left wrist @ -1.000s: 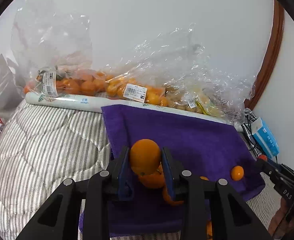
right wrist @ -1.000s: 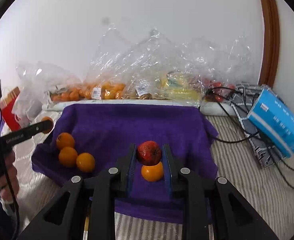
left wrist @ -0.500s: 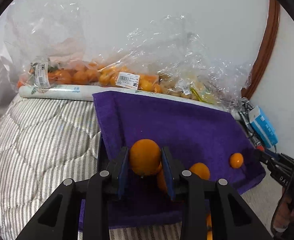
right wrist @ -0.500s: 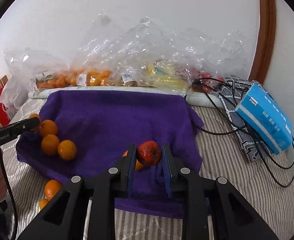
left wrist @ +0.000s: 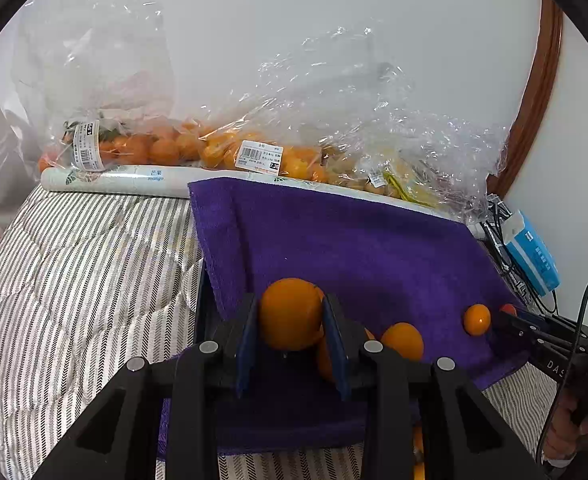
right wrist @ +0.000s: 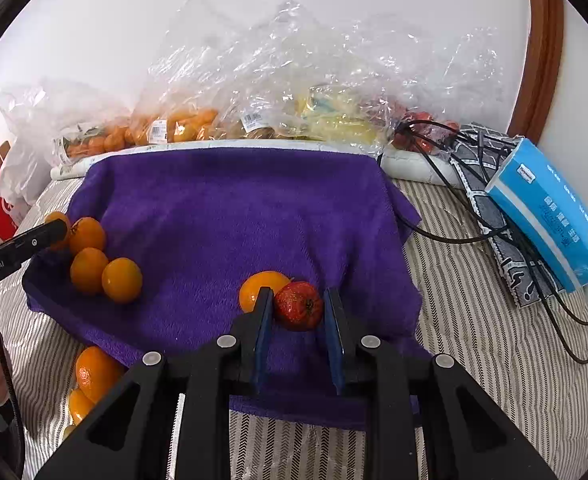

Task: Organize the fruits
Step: 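Release the red fruit onto the towel with the right tool while the left tool releases its mandarin, then withdraw both tools from the towel toward the yellow fruits beside it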

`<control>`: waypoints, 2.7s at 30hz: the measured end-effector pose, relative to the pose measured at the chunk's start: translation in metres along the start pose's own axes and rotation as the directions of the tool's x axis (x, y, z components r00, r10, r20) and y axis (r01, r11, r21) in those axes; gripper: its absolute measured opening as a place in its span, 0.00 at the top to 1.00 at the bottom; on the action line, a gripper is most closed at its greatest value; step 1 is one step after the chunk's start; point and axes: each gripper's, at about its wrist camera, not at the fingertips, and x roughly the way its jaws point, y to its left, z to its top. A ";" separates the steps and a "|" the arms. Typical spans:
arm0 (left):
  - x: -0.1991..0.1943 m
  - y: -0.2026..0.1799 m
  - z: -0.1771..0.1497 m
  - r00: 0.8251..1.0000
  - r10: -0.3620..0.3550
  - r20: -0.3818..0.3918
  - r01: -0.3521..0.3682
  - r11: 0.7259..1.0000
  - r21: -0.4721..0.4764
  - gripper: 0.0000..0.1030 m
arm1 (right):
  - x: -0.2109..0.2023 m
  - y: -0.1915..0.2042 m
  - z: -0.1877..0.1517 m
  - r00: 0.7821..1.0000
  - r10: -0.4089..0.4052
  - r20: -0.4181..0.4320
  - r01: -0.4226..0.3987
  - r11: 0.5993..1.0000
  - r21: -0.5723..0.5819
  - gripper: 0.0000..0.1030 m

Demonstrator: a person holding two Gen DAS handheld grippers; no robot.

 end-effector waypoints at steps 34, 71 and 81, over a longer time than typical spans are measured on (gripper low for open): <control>-0.019 -0.013 -0.001 0.996 -0.033 0.086 0.031 0.999 0.025 0.52 | -0.025 0.004 0.004 0.989 0.078 0.122 -0.080 0.997 0.011 0.66; -0.091 0.028 -0.057 0.980 0.060 0.187 -0.063 0.998 0.012 0.37 | -0.080 0.080 -0.070 0.995 0.060 0.082 -0.059 0.998 -0.012 0.60; -0.089 0.032 -0.055 0.985 0.008 0.170 -0.004 1.000 -0.021 0.37 | -0.068 0.082 -0.076 0.996 0.080 0.035 -0.081 0.997 0.017 0.60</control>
